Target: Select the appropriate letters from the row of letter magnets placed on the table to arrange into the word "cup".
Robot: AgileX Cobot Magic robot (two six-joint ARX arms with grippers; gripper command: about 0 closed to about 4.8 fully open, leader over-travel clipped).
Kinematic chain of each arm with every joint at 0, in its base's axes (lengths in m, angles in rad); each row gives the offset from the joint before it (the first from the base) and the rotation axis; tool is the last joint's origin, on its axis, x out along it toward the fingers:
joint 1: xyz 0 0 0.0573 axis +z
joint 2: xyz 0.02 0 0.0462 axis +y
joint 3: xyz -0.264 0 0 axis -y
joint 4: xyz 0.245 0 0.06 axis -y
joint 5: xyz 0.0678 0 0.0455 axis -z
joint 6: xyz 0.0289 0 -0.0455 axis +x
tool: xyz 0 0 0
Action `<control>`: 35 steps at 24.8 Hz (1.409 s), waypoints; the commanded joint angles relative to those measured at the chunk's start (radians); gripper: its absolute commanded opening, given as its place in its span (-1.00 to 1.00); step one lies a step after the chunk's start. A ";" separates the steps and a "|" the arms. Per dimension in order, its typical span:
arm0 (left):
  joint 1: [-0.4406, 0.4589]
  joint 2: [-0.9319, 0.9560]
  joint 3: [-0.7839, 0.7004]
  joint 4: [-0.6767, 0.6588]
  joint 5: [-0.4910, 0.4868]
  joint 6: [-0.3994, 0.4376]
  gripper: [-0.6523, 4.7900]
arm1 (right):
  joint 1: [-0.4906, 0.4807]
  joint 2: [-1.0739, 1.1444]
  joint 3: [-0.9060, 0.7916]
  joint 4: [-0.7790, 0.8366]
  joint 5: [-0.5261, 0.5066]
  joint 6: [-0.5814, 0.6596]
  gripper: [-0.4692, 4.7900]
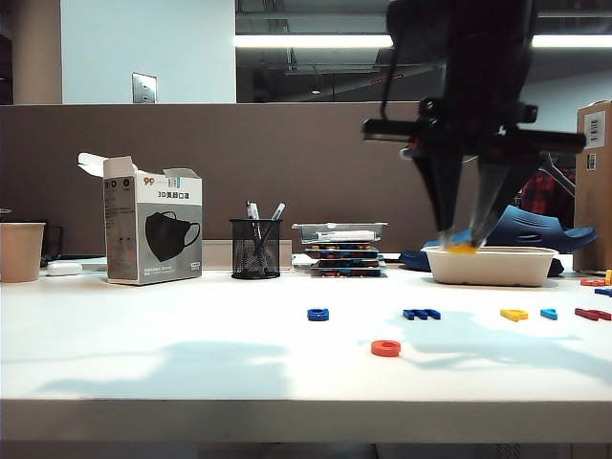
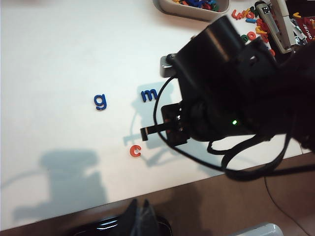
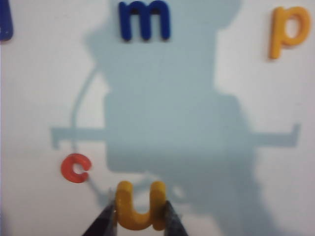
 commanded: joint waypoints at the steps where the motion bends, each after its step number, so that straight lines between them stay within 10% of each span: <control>1: 0.000 -0.003 0.003 0.009 -0.009 0.005 -0.78 | 0.017 -0.006 -0.047 0.073 -0.003 0.029 -0.38; 35: 0.000 -0.003 0.003 0.009 -0.009 0.005 -0.78 | 0.027 -0.005 -0.224 0.277 -0.029 0.075 -0.38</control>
